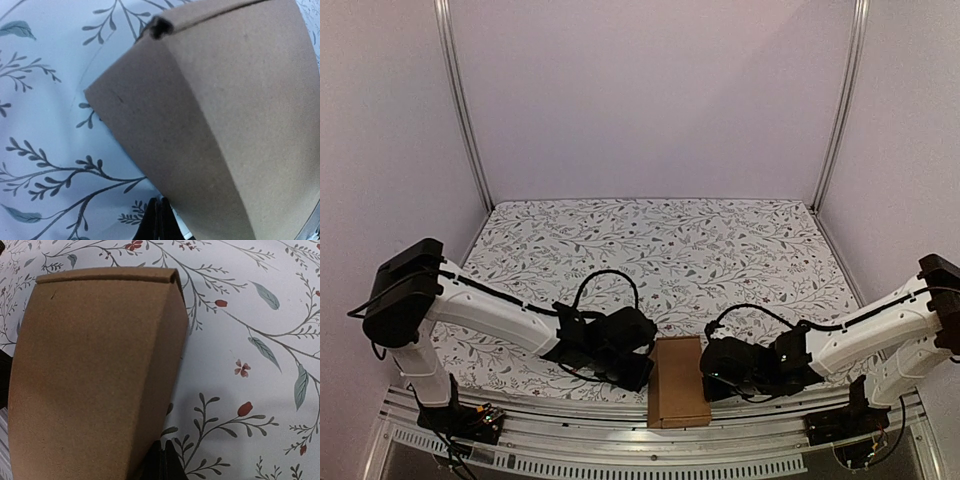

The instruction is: Fold the paper box

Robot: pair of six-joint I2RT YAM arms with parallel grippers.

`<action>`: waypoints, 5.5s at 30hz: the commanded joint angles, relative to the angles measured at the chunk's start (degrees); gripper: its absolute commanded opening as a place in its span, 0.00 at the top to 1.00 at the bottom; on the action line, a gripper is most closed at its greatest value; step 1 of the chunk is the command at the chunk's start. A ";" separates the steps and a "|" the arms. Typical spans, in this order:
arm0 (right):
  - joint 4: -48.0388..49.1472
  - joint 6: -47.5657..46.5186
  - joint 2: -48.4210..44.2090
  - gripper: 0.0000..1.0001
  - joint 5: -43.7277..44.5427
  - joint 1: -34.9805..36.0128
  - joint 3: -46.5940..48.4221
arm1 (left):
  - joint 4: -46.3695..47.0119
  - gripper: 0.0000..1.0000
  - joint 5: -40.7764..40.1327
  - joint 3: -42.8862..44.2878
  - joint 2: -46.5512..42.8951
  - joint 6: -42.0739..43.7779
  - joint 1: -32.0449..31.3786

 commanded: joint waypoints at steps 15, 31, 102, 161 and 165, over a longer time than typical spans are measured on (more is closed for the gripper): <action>17.81 2.88 8.50 1.00 -9.67 -0.32 -0.51 | 6.24 1.00 6.23 0.53 2.22 -1.13 0.87; 18.86 0.12 10.35 1.00 -11.46 -1.34 1.97 | 34.16 1.00 12.21 -11.33 -9.34 -4.62 2.30; 7.24 -28.99 5.64 1.00 -16.48 -12.37 26.51 | 26.87 1.00 22.05 -21.57 -20.88 9.91 3.68; 13.20 -22.13 -9.42 1.00 -13.86 -2.37 6.43 | 19.92 1.00 23.21 -8.51 -17.36 13.19 13.38; 14.63 -22.46 -9.45 1.00 -12.97 0.78 6.21 | 24.37 1.00 25.69 -8.25 -12.55 12.44 14.10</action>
